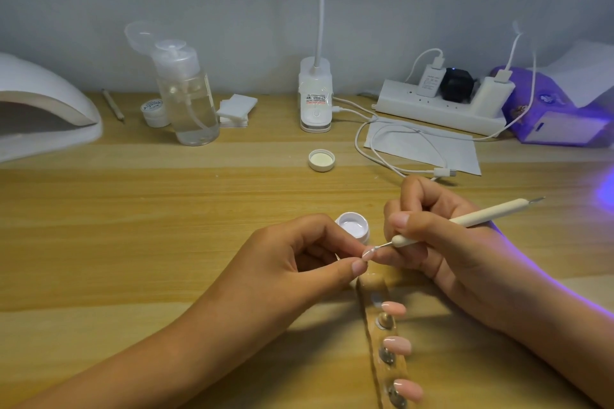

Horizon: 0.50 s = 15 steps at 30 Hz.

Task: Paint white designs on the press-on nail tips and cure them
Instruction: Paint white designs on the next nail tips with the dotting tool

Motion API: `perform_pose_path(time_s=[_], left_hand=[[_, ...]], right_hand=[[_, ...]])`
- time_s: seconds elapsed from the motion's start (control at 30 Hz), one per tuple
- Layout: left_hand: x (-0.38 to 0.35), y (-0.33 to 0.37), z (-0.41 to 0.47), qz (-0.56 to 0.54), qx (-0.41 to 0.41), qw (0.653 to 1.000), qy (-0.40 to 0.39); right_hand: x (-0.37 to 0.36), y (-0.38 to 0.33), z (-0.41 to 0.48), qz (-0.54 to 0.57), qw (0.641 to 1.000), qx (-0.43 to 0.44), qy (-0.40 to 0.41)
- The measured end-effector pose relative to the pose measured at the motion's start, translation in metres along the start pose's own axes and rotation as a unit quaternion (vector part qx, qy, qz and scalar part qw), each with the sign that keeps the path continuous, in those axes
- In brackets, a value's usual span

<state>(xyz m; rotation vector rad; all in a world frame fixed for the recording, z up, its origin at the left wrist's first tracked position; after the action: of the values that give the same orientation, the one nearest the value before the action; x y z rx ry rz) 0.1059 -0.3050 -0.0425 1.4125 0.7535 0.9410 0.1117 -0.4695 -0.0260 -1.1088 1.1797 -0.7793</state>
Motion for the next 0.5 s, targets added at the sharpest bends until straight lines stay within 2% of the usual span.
perform_pose_path(time_s=[0.5], left_hand=[[-0.0001, -0.0012, 0.0007, 0.010, -0.003, 1.000, 0.001]], right_hand=[[0.0021, 0.0015, -0.0004, -0.007, 1.000, 0.005, -0.021]])
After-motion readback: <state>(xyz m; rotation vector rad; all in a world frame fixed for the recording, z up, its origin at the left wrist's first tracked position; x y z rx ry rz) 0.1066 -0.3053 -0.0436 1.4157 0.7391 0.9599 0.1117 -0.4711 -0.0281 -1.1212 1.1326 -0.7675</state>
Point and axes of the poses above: each hand's wrist, its own z-axis towards the middle knuckle, its own x-axis out of the back of the hand, y = z × x, the point moved 4 cm from there along z, towards the middle knuckle, and after that the axes turned 1 degree about x, right-handed, at the moved point
